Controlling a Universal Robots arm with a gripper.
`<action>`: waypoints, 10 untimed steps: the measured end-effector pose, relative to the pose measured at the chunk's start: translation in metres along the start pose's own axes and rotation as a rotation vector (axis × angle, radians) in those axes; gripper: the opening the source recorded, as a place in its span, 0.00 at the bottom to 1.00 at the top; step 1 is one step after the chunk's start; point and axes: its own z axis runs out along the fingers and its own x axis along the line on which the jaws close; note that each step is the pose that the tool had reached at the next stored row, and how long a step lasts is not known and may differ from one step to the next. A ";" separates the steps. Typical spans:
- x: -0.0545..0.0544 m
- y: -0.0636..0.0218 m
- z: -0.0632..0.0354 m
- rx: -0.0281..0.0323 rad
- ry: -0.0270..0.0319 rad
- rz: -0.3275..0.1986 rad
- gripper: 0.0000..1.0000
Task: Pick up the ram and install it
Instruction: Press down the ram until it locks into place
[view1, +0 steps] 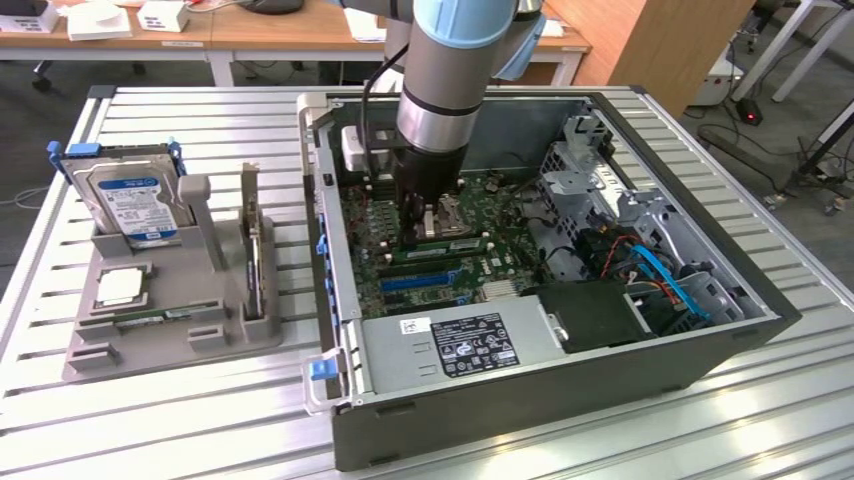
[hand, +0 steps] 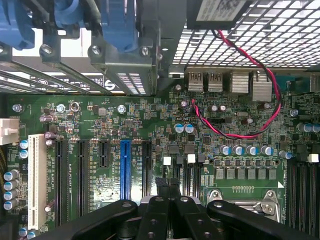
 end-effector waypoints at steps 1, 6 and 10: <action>0.000 0.0000 0.0003 0.0000 -0.0001 0.000 0.09; 0.000 0.0000 0.0003 0.0001 -0.0001 0.000 0.09; 0.000 0.0000 0.0003 0.0001 0.0000 0.000 0.09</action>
